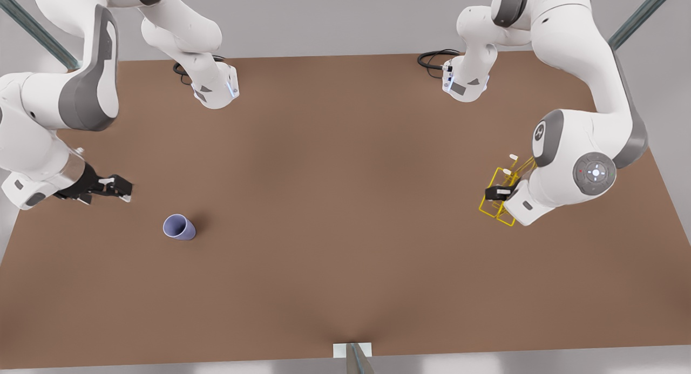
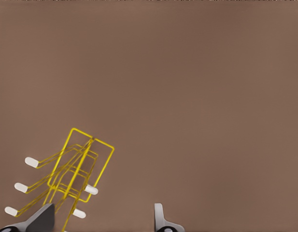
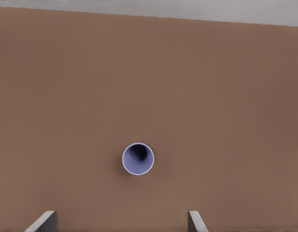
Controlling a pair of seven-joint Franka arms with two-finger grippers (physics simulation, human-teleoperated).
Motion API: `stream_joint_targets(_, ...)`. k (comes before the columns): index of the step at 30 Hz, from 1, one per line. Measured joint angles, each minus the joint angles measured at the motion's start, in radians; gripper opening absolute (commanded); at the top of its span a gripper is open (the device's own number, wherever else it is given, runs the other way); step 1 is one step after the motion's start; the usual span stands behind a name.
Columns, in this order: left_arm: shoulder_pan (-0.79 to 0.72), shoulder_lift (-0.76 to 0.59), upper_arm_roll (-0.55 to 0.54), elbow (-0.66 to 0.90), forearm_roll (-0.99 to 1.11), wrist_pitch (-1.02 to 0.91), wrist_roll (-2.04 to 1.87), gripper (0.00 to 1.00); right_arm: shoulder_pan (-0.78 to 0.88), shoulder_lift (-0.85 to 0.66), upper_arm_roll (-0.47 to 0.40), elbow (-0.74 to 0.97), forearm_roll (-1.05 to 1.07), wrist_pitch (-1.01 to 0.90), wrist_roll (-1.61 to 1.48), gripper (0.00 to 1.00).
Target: Place the cup on the cup holder
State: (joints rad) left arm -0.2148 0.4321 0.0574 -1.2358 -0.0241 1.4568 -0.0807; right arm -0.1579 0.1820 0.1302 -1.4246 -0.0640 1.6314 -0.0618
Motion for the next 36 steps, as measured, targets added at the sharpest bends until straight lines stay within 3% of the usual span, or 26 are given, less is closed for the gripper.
stream_joint_targets(7, -0.001, -0.002, -0.004, -0.008, -0.016, -0.005, -0.014, 1.00, -0.023, -0.001, 0.012, -0.096, 0.012, -0.017, -0.018, 1.00)
stream_joint_targets(15, 0.011, 0.002, -0.005, -0.014, -0.035, -0.064, -0.046, 1.00, -0.016, 0.165, 0.021, -0.043, 0.054, 0.018, -0.026, 1.00)
stream_joint_targets(22, 0.002, 0.007, -0.006, -0.015, -0.037, -0.079, -0.092, 1.00, 0.064, 0.167, 0.078, -0.130, 0.064, 0.140, 0.023, 1.00)
stream_joint_targets(36, -0.013, 0.017, -0.008, -0.015, -0.037, -0.085, -0.174, 1.00, 0.032, 0.162, 0.092, -0.331, 0.056, 0.444, 0.127, 1.00)
